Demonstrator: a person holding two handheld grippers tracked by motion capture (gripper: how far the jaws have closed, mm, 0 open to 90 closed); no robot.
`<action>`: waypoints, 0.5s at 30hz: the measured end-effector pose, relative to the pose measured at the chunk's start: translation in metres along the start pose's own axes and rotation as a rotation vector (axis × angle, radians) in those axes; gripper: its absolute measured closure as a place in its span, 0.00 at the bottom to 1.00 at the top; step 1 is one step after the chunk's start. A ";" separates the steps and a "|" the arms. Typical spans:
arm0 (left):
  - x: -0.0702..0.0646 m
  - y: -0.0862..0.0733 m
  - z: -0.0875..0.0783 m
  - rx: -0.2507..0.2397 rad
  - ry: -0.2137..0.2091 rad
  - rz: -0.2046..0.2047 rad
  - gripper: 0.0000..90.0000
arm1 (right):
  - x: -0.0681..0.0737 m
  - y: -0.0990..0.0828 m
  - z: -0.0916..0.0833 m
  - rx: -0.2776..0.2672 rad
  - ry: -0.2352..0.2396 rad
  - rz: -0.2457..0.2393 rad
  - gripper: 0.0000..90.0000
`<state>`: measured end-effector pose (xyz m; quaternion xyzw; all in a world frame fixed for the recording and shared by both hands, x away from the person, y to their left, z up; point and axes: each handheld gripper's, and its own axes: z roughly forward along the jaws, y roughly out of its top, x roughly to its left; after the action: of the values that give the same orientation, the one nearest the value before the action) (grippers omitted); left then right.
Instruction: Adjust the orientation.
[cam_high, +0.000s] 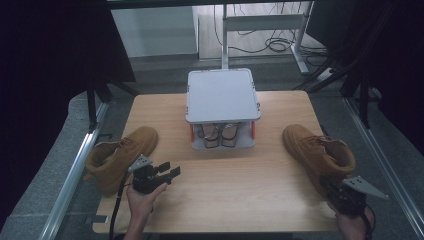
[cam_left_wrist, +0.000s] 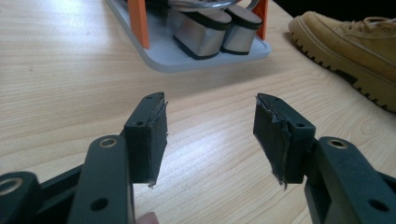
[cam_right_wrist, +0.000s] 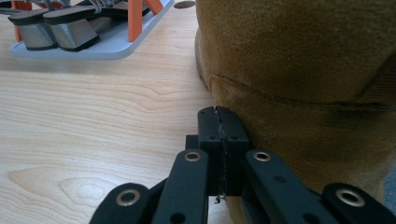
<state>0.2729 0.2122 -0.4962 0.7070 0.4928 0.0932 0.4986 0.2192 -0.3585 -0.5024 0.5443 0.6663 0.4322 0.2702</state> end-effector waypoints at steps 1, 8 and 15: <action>0.000 0.000 0.000 0.000 -0.002 -0.001 0.49 | -0.001 0.000 0.000 -0.004 0.003 -0.005 1.00; 0.001 0.000 0.001 0.013 -0.005 -0.002 0.49 | -0.011 0.000 -0.003 -0.019 -0.059 0.024 1.00; 0.002 0.000 0.000 0.020 -0.002 0.001 0.48 | -0.024 0.002 -0.003 -0.031 -0.069 0.062 1.00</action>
<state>0.2743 0.2137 -0.4971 0.7124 0.4929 0.0877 0.4918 0.2237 -0.3825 -0.5019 0.5752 0.6325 0.4315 0.2880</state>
